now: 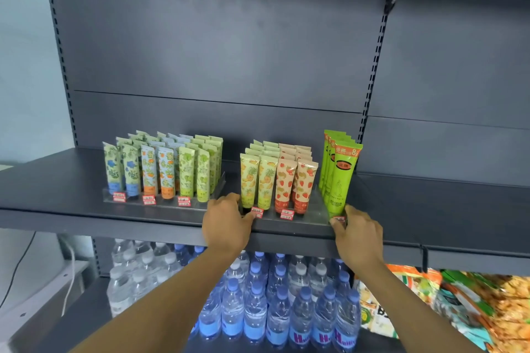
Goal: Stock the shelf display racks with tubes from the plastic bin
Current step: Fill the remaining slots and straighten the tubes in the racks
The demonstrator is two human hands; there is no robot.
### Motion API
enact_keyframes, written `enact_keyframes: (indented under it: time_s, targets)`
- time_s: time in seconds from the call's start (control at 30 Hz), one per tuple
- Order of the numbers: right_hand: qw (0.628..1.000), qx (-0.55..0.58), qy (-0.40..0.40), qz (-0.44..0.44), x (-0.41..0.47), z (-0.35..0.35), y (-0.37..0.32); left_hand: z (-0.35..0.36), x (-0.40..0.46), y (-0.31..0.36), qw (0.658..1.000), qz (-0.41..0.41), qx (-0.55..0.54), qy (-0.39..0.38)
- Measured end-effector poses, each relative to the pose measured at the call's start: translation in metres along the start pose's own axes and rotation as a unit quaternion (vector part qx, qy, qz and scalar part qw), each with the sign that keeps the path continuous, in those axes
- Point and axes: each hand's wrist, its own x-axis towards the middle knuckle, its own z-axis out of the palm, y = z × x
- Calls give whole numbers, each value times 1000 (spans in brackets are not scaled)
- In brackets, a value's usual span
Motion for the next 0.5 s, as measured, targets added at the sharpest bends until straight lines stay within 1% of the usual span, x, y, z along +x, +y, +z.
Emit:
enact_keyframes:
  time_s: [0.13, 0.3, 0.5]
  targets:
    - [1000, 6, 4, -17, -1, 4, -8, -8, 1, -5, 1000, -5, 8, 6]
    - [1000, 10, 9, -23, 0, 6, -16, -15, 2, -5, 996, 2, 87, 3]
    - [999, 4, 18, -27, 0, 8, -17, -19, 4, -6, 992, 23, 127, 8]
